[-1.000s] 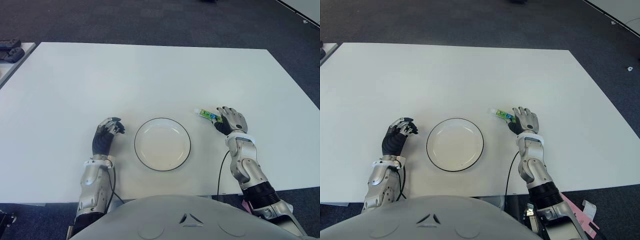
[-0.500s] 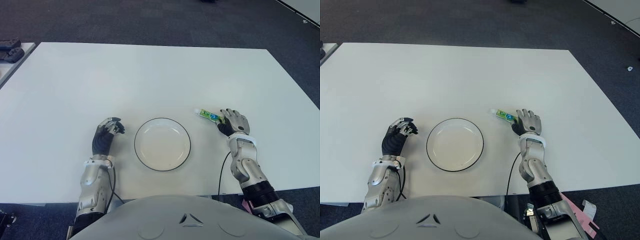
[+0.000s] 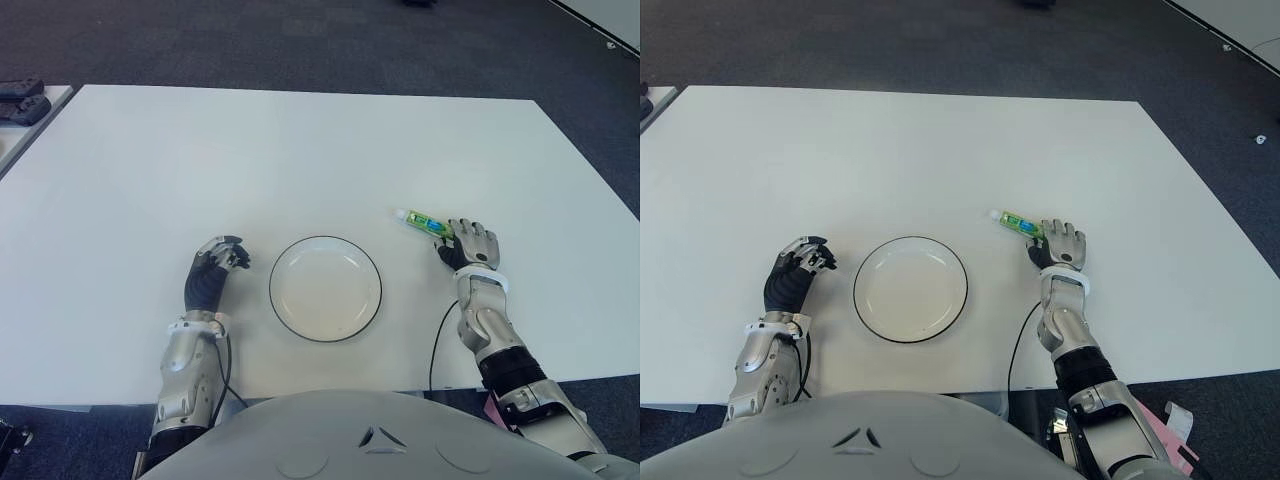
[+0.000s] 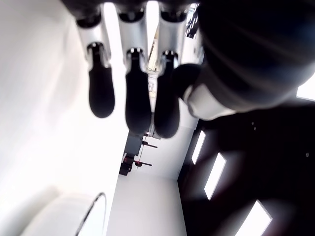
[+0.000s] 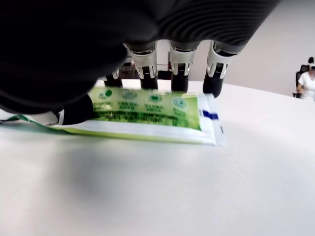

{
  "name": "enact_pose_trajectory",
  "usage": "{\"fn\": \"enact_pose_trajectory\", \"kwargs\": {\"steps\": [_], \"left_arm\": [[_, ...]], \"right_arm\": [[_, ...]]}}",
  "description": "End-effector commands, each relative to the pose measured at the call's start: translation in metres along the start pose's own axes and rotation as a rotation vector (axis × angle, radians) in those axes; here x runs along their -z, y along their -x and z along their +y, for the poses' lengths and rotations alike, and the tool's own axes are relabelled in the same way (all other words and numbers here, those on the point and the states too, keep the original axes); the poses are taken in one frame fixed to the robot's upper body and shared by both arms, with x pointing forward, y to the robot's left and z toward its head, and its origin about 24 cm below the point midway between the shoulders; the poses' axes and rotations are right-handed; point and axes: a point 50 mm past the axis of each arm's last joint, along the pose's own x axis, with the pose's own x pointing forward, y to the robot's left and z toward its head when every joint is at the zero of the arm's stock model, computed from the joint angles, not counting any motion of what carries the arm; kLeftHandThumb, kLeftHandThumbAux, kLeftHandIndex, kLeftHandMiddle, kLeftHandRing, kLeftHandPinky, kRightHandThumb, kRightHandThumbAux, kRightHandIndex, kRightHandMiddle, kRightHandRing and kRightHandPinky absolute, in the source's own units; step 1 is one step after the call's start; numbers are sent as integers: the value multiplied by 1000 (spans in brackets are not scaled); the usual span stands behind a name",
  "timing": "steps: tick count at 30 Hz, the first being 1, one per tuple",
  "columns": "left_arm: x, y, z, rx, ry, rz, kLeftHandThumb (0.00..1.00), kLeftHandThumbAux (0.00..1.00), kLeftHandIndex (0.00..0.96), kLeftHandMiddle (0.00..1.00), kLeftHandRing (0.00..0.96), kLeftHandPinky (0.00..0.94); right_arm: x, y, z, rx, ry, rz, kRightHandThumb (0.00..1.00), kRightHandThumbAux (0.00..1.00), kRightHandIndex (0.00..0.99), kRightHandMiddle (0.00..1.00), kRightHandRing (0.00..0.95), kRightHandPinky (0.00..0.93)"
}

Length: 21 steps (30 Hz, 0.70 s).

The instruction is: Put the toothpaste on the table into the plate.

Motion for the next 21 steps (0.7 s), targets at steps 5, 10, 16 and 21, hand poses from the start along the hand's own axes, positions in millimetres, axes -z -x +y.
{"fn": "enact_pose_trajectory", "kwargs": {"steps": [5, 10, 16, 21], "left_arm": [[18, 11, 6, -47, 16, 120, 718, 717, 436, 576, 566, 540], [18, 11, 7, -47, 8, 120, 718, 717, 436, 577, 567, 542], [18, 12, 7, -49, 6, 117, 718, 717, 436, 576, 566, 541], [17, 12, 7, -48, 2, 117, 718, 717, 436, 577, 566, 540]], "right_arm": [[-10, 17, 33, -176, 4, -49, 638, 148, 0, 0, 0, 0], [-13, 22, 38, -196, 9, -70, 630, 140, 0, 0, 0, 0], [-18, 30, 42, -204, 7, -109, 641, 149, 0, 0, 0, 0], [-23, 37, 45, -209, 6, -149, 638, 155, 0, 0, 0, 0]]}}
